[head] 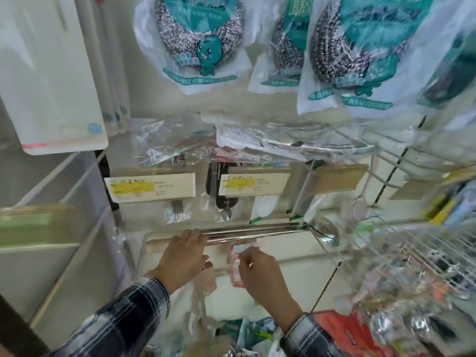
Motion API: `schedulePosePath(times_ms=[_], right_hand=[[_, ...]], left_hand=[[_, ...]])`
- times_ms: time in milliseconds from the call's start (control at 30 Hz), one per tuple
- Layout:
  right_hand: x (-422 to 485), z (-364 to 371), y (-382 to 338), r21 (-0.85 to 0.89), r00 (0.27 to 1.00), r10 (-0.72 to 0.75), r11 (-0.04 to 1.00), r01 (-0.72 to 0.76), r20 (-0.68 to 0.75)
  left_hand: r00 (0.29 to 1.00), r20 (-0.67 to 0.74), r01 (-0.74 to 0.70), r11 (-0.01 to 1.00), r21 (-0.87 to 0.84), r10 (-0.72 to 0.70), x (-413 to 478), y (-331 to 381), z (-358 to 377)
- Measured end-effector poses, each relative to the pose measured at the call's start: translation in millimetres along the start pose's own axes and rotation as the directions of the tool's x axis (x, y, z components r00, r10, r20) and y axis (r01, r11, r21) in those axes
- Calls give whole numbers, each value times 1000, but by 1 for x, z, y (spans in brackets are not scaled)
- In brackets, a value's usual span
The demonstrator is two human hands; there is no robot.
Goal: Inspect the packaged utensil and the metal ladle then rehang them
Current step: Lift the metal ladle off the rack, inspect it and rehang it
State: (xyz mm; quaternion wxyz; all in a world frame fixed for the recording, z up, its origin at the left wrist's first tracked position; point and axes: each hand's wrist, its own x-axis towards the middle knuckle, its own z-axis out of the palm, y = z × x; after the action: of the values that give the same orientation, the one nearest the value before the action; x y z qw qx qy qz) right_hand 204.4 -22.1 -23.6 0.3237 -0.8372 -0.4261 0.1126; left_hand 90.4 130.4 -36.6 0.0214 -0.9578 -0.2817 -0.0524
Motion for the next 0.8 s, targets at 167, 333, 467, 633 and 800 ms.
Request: schedulePosePath(times_ms=[167, 333, 467, 633, 800], right_hand=[[30, 6, 12, 391, 927, 293, 845, -365, 233], [50, 7, 19, 640, 842, 363, 548, -539, 398], [61, 16, 23, 727, 843, 357, 435, -531, 401], [79, 28, 21, 781, 816, 398, 301, -548, 419], [86, 38, 16, 828, 809, 426, 205, -522, 404]], left_hand=[[999, -39, -5, 999, -48, 3, 16, -9, 12], [988, -125, -98, 992, -77, 88, 35, -23, 18], [991, -4, -132, 978, -161, 133, 47, -30, 18], [992, 26, -115, 981, -157, 120, 56, -35, 27], [995, 36, -86, 983, -160, 93, 65, -33, 29]])
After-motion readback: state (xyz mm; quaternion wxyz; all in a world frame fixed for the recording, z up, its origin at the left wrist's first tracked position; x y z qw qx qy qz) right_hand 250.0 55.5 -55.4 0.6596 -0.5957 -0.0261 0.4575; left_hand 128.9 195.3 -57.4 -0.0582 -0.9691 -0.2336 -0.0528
